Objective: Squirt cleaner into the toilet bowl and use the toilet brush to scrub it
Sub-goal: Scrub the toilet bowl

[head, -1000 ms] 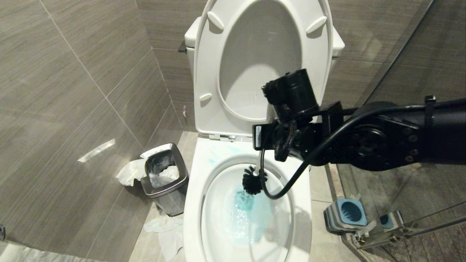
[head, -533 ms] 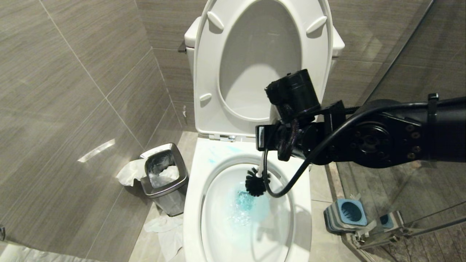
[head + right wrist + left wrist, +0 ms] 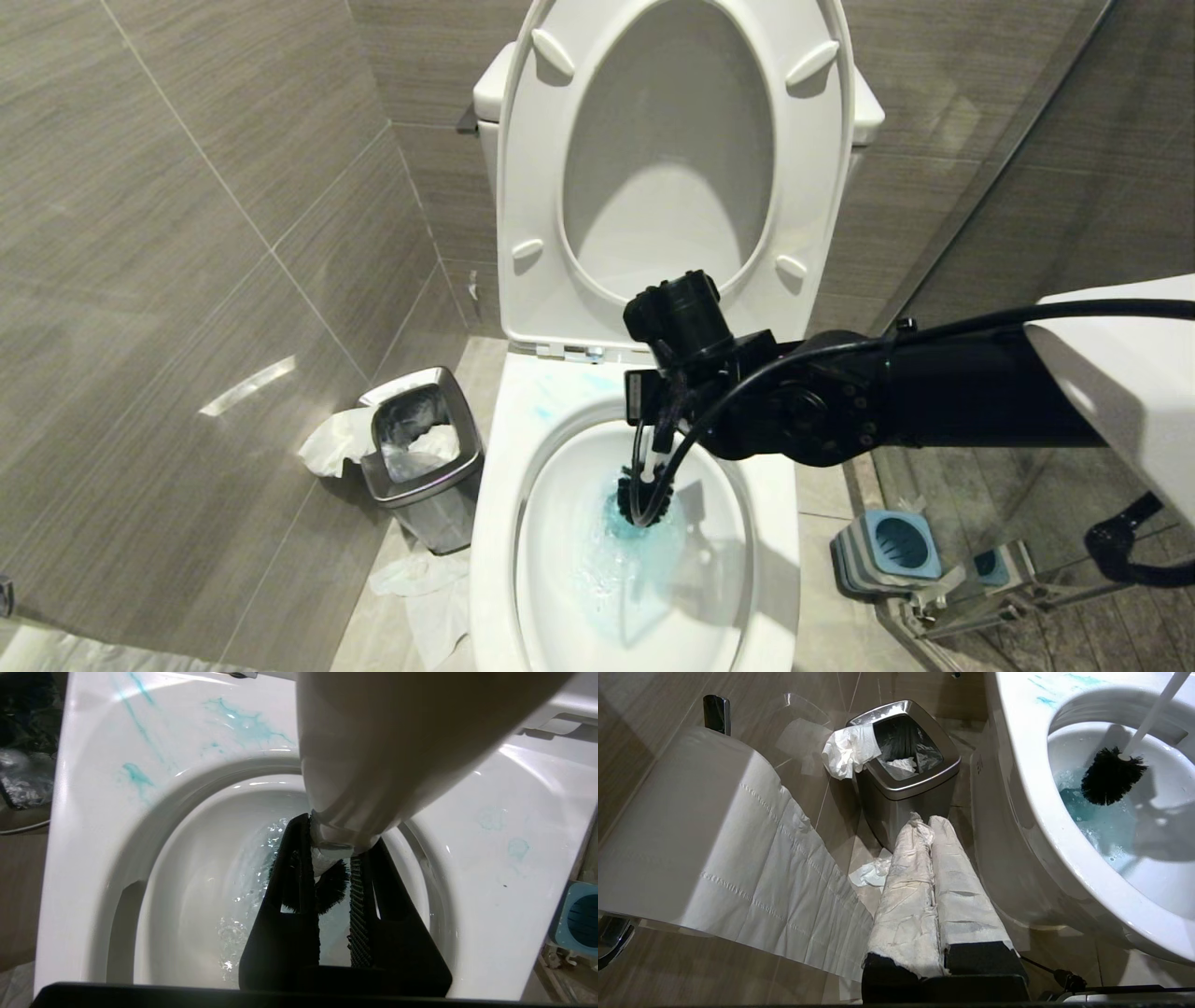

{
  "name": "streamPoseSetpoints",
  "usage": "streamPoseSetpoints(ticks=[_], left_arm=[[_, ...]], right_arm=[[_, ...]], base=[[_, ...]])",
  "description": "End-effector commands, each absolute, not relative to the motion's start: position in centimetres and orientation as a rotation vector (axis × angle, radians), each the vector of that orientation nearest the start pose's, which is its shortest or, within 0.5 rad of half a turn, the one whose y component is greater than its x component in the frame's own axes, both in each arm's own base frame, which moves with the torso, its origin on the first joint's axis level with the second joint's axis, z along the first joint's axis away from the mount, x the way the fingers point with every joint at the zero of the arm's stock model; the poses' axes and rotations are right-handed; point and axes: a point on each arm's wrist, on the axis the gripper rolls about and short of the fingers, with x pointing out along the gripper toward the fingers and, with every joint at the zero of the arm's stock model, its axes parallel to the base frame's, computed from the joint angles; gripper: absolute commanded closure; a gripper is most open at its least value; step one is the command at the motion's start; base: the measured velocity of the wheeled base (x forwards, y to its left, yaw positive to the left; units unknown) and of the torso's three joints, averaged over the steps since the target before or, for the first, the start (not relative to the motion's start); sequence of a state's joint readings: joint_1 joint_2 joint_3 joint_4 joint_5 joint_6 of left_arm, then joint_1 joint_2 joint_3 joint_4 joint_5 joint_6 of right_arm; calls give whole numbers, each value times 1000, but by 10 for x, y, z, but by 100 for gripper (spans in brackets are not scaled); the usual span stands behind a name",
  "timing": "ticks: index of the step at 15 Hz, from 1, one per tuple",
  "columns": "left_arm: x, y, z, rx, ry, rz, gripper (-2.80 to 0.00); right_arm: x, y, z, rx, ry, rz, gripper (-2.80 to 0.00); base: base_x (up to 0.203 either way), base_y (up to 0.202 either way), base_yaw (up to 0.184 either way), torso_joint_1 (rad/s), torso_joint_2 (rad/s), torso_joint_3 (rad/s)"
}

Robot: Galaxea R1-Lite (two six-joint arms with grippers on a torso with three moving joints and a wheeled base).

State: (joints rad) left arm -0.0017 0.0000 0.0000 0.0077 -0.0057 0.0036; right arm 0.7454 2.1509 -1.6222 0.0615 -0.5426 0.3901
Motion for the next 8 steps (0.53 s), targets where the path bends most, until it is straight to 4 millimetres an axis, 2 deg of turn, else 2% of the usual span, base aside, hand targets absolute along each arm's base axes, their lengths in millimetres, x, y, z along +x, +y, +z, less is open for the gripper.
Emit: streamPoseSetpoints(ticks=[1,6,8], left_arm=[[-22,0,74,3,12,-8,0],[-22,0,74,4,12,-8,0],[-22,0,74,3,12,-8,0]], right_arm=[[340,295,158,19,509,89,0],[347,308,174,43,446,124,0],[343,322,175,30,432,163,0]], base=[[0,0,0,0,0,0],[0,0,0,0,0,0],[0,0,0,0,0,0]])
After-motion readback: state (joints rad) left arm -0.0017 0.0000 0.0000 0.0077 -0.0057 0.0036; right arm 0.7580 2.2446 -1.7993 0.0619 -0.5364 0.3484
